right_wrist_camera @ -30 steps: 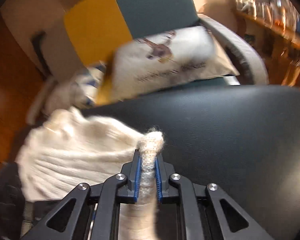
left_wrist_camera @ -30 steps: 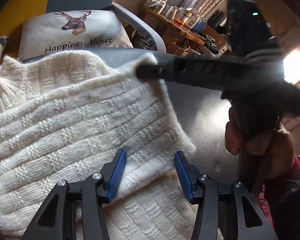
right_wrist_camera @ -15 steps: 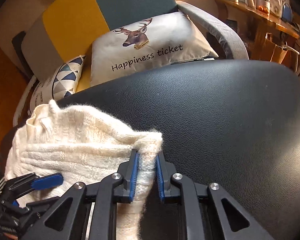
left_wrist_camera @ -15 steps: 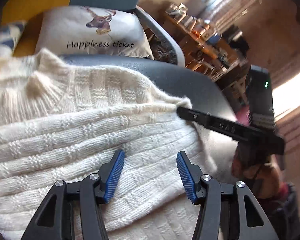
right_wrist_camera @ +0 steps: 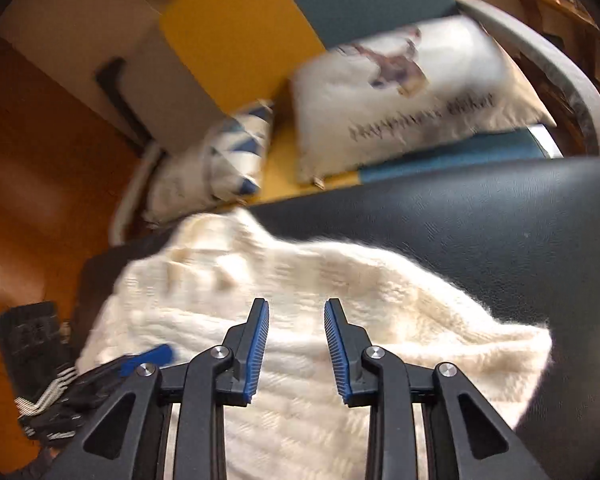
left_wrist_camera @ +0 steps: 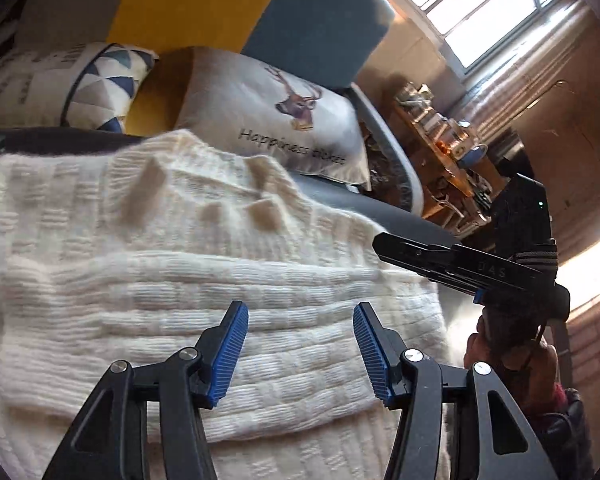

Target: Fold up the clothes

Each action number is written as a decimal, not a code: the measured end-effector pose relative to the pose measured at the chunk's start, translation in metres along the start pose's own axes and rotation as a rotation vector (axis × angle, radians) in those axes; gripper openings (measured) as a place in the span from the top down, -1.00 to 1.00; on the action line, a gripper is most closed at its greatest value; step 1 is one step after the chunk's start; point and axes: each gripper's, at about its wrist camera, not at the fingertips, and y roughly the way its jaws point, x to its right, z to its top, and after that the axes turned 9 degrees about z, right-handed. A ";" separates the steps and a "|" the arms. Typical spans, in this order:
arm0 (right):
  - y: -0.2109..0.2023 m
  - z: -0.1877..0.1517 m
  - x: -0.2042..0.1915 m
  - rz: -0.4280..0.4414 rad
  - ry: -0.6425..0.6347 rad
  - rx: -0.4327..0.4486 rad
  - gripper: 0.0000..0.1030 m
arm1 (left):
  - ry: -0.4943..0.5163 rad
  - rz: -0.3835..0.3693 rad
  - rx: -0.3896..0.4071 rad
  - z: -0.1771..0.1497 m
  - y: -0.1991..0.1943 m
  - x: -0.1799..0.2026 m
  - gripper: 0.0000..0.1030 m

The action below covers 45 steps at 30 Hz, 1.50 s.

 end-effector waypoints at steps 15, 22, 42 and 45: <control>-0.096 -0.073 0.011 0.156 0.063 0.060 0.64 | -0.047 -0.032 0.002 -0.025 -0.021 -0.005 -0.11; -0.089 -0.149 0.024 0.188 0.193 -0.033 0.64 | -0.043 0.004 -0.014 -0.044 -0.020 -0.013 -0.11; -0.063 -0.134 -0.073 0.122 0.074 0.120 0.57 | -0.196 0.047 0.096 -0.068 -0.106 -0.100 -0.12; -0.033 -0.123 -0.103 0.133 0.036 0.093 0.57 | -0.241 0.061 0.101 -0.063 -0.108 -0.123 -0.12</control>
